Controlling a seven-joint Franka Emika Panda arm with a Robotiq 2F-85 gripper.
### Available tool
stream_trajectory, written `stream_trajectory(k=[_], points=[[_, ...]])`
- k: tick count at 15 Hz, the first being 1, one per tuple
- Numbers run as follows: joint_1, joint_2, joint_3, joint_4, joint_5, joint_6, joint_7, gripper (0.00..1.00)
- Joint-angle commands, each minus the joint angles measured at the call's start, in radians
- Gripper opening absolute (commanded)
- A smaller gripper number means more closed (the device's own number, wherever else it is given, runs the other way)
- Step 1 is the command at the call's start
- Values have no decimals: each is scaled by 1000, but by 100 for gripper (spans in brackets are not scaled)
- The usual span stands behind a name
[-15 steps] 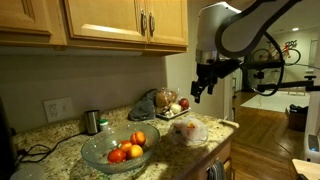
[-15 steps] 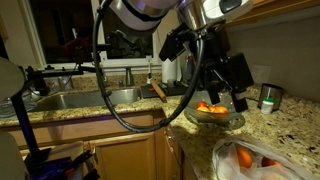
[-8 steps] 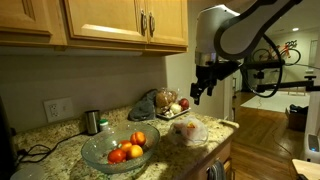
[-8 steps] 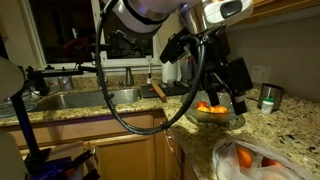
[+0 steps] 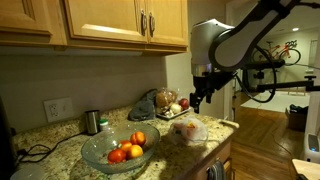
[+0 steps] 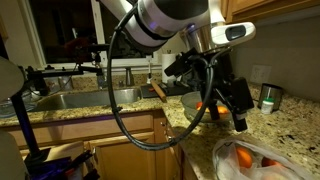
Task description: Take one peach from the plastic and put it in the glass bowl
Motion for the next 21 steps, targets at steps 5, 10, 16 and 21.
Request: stream_trajectory(k=[5, 10, 16, 21], points=[[31, 162, -42, 111, -121, -3, 144, 100], [61, 241, -89, 167, -114, -10, 159, 100], [90, 297, -121, 206, -18, 6, 91, 100], [111, 308, -123, 214, 51, 12, 53, 100]])
